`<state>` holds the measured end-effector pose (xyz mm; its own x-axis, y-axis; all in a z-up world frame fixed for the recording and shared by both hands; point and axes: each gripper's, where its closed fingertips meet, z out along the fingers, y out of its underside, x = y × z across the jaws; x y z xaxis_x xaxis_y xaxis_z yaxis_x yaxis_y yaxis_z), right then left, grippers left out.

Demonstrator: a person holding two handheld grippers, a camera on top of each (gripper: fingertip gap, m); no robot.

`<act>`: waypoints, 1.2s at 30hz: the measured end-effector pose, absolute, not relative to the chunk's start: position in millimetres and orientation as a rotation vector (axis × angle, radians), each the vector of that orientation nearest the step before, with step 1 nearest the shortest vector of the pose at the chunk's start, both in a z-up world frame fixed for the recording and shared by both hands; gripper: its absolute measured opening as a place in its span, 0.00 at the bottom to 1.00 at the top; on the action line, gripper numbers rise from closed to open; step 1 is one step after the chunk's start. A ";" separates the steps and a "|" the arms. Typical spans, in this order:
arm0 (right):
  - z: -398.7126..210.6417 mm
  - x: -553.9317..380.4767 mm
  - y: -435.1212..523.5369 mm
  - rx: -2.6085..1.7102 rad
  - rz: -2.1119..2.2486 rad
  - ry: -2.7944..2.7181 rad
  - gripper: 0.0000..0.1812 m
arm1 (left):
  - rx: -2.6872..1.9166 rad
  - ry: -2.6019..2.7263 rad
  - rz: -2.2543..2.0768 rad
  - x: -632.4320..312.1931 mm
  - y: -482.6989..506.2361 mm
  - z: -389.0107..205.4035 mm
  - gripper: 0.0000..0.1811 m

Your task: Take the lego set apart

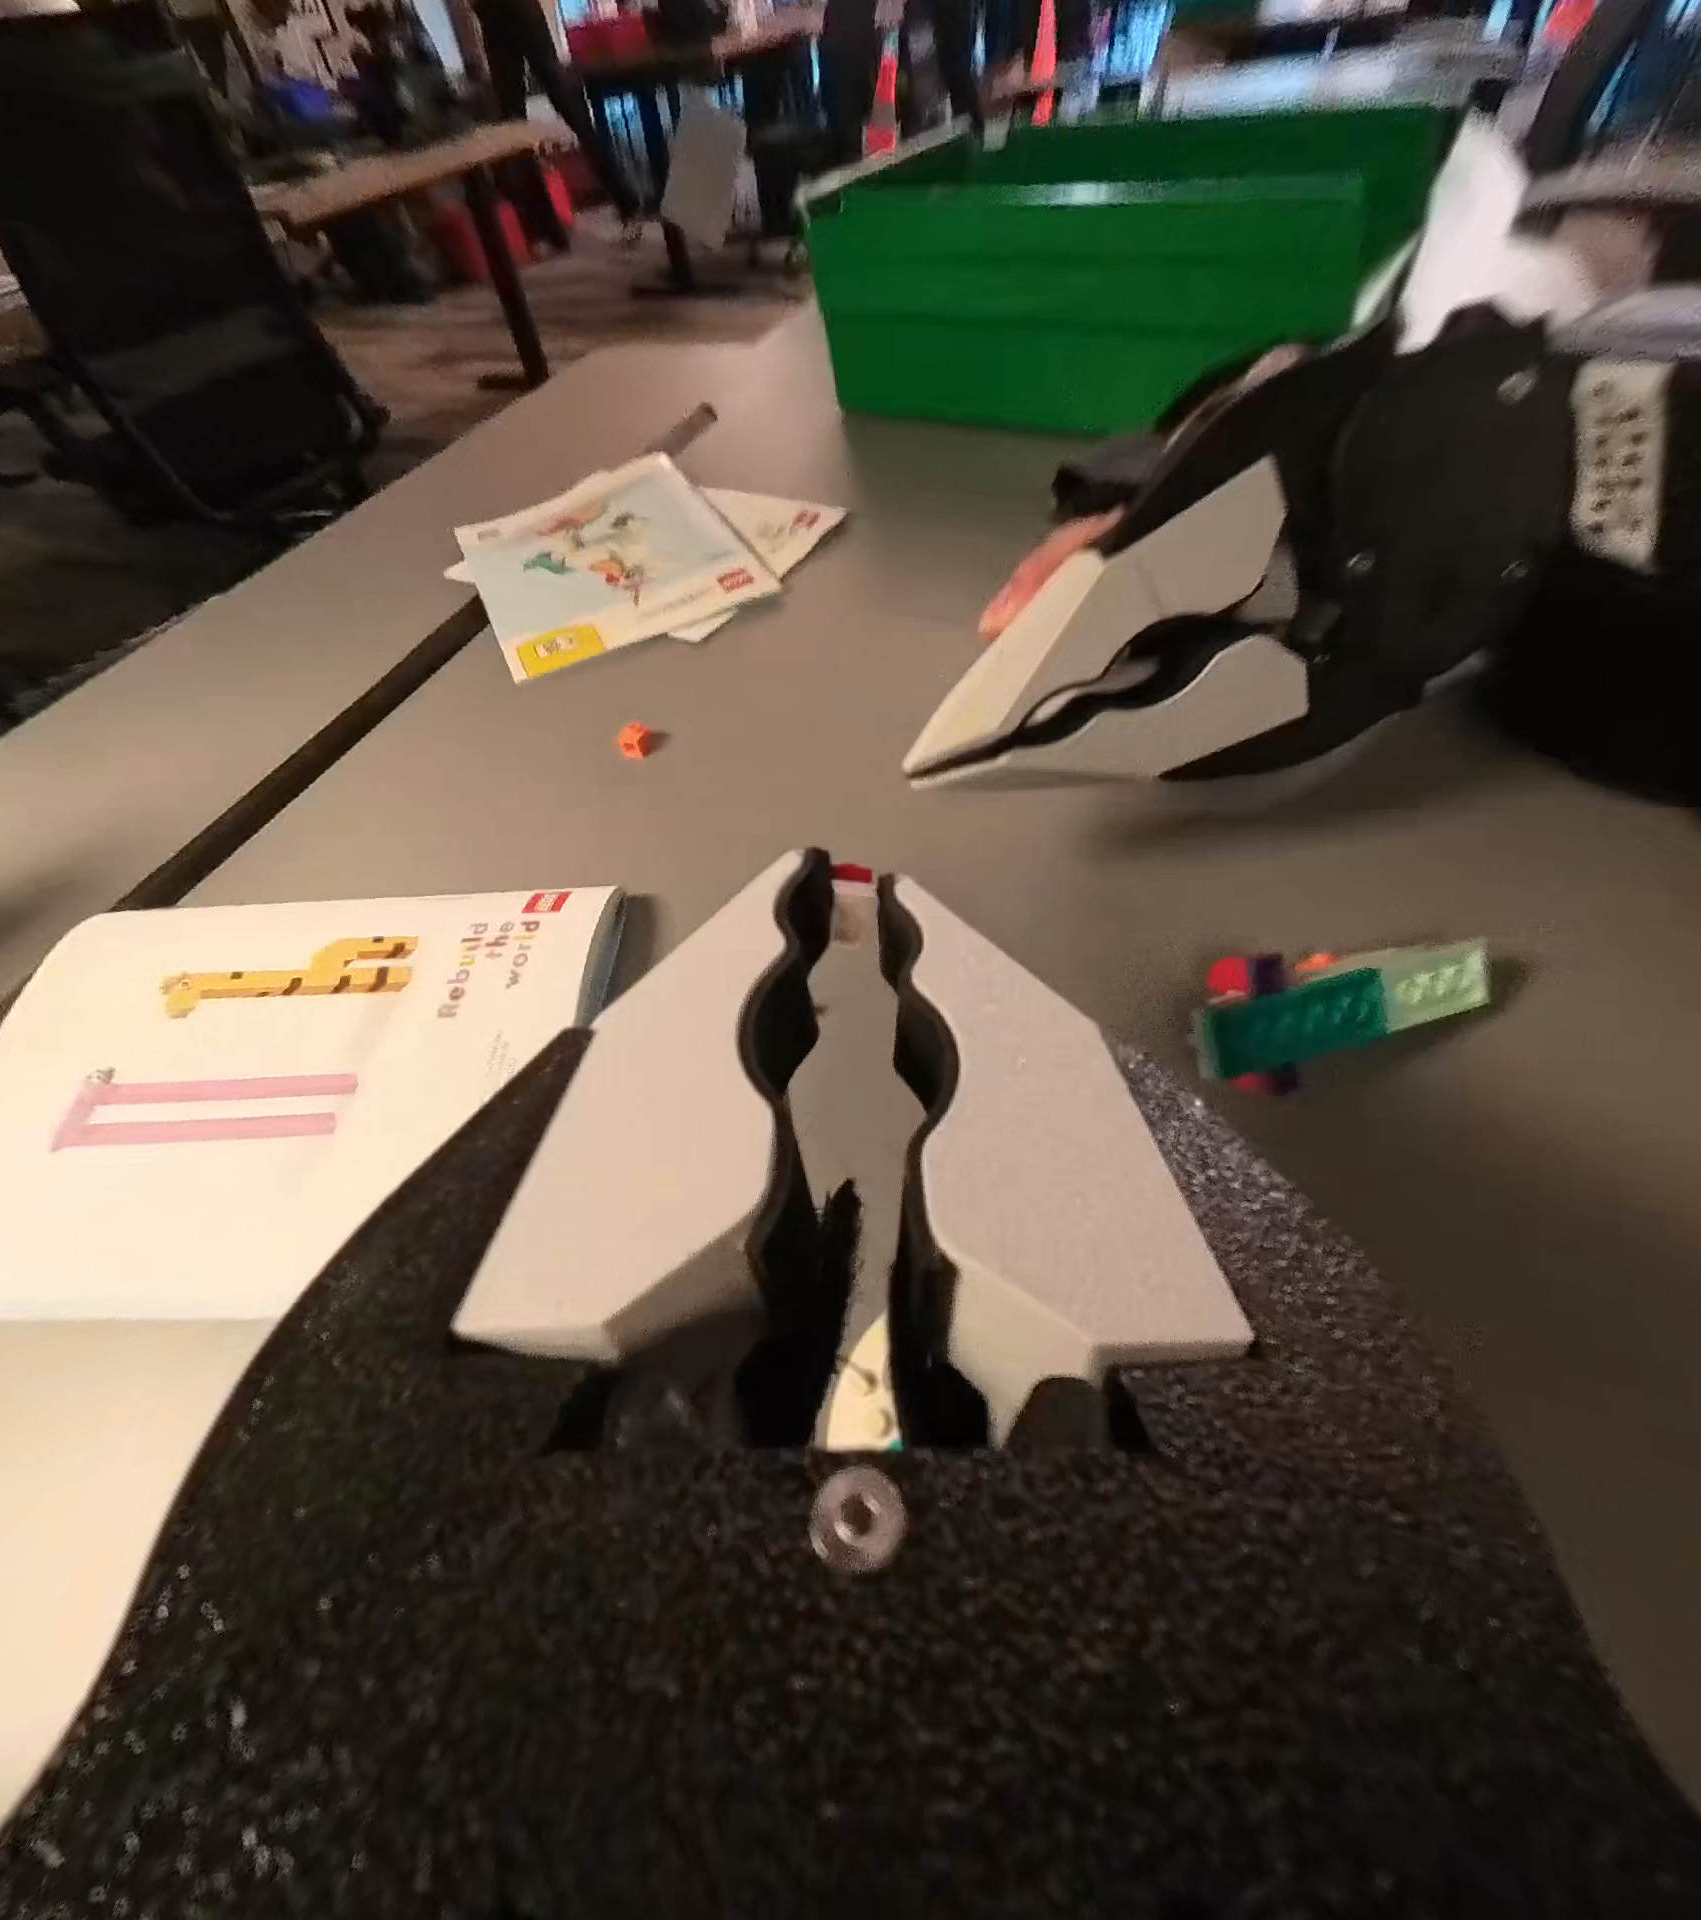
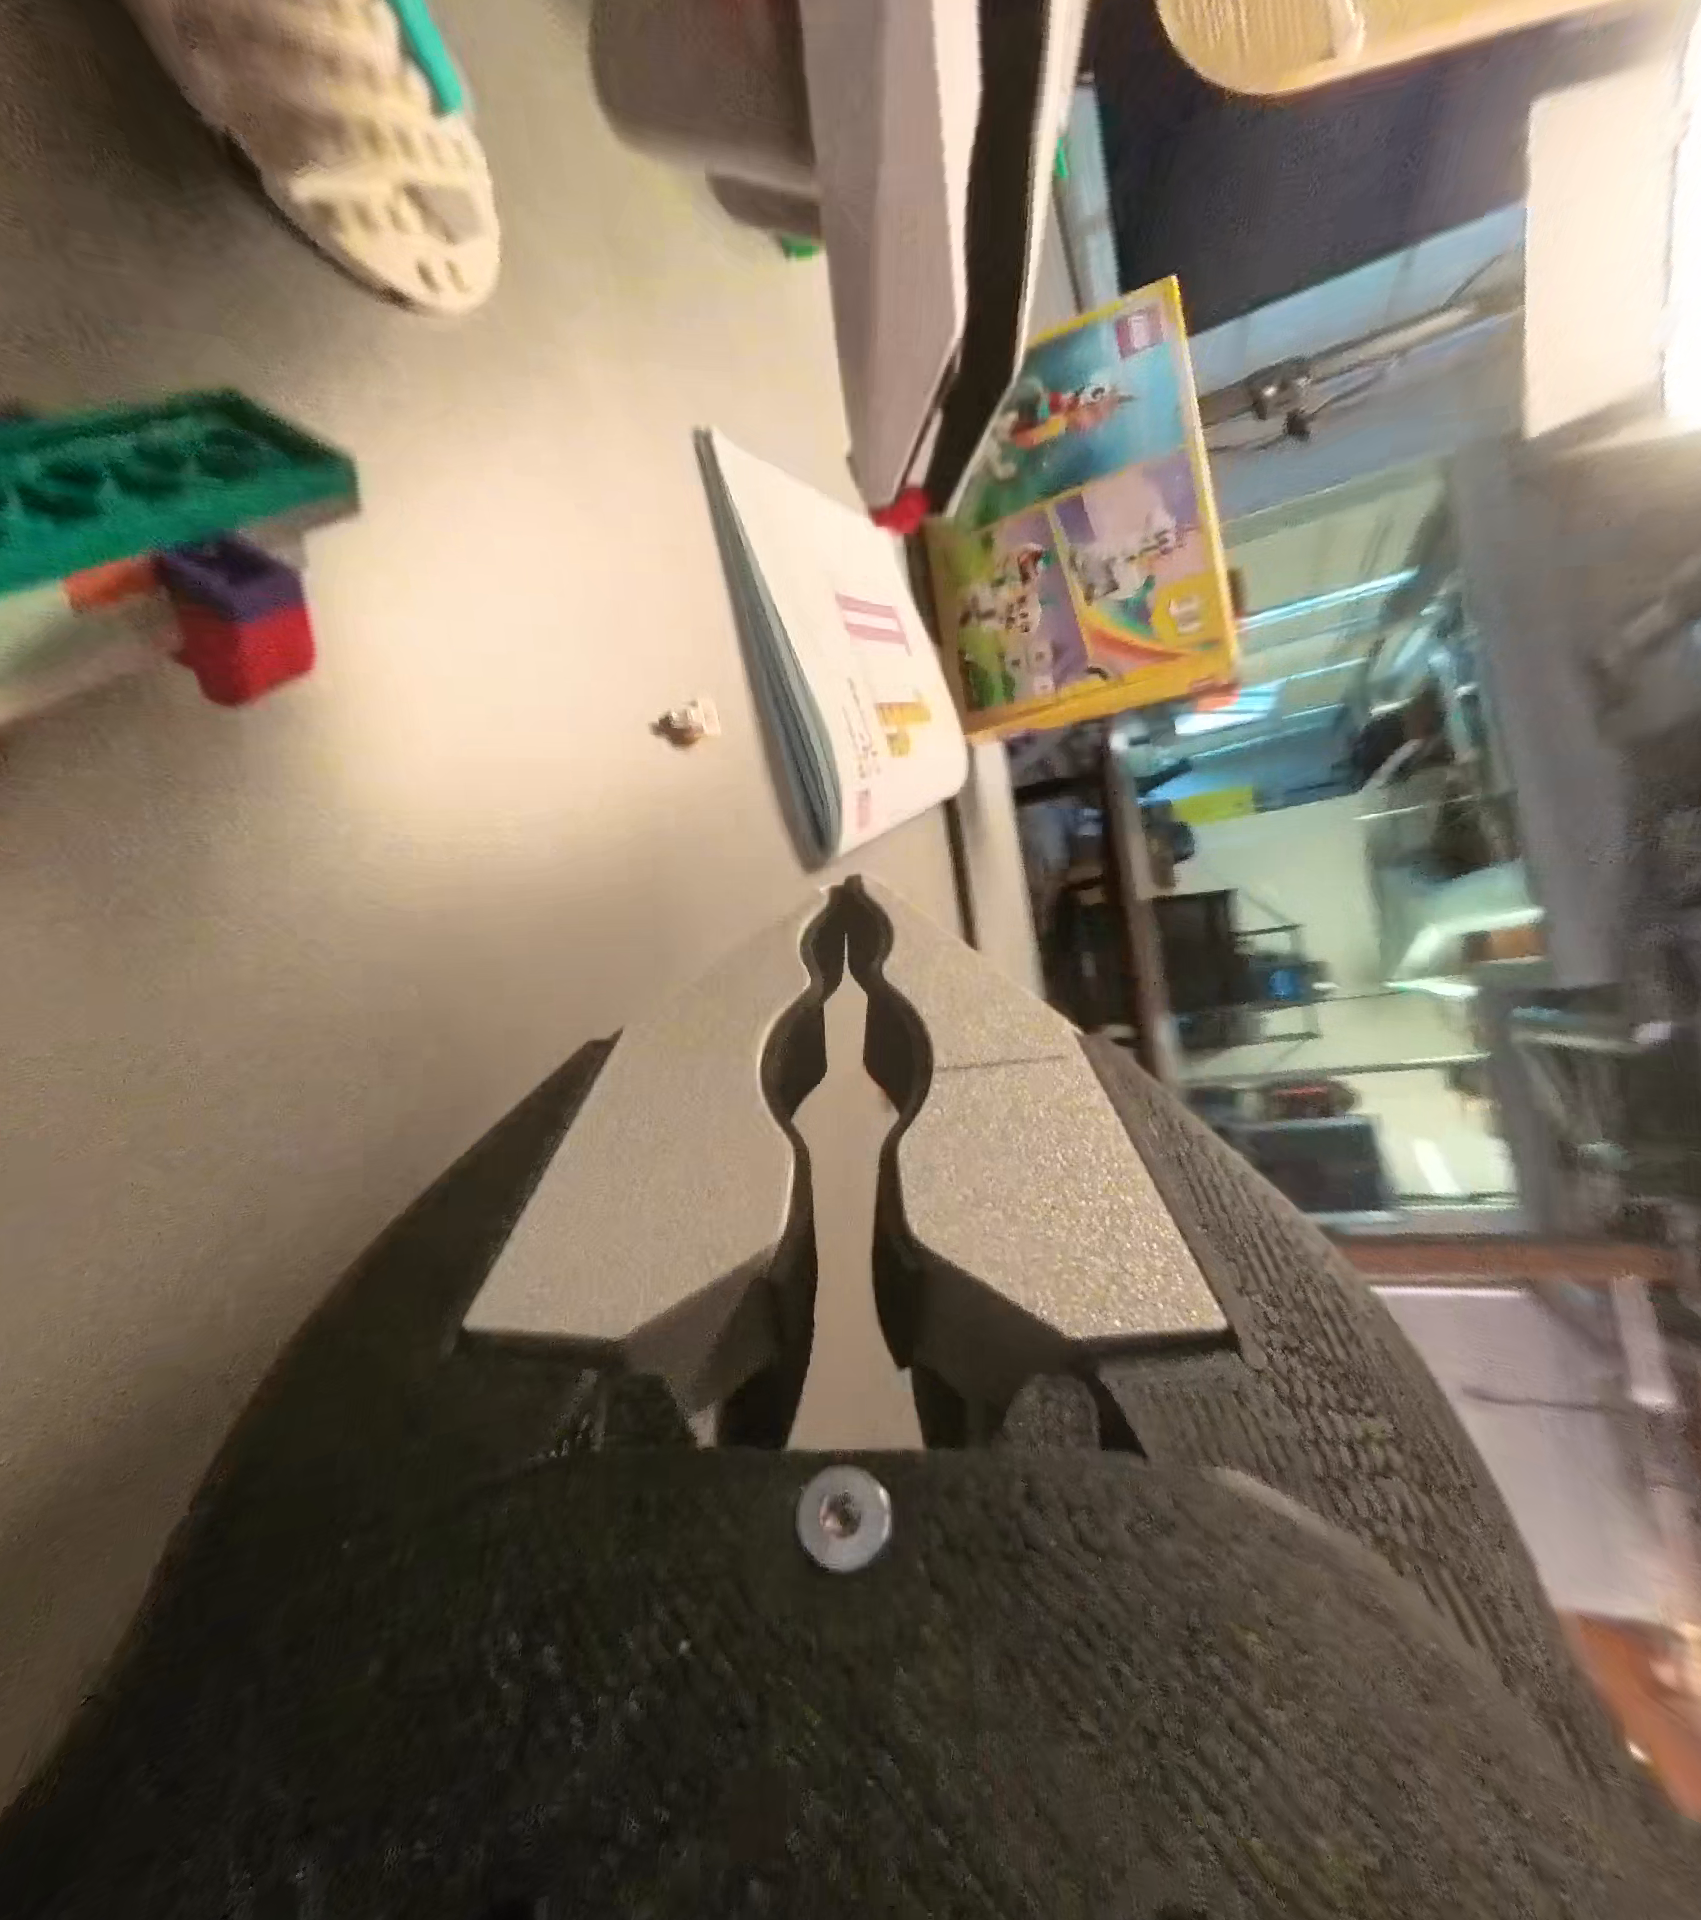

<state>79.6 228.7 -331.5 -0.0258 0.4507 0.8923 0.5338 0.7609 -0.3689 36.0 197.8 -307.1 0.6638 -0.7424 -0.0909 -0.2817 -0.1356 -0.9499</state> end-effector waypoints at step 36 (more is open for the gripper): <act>-246.1 86.6 152.3 -1.449 2.654 -0.894 0.14 | -1.163 0.892 -0.656 89.6 158.0 -246.6 0.04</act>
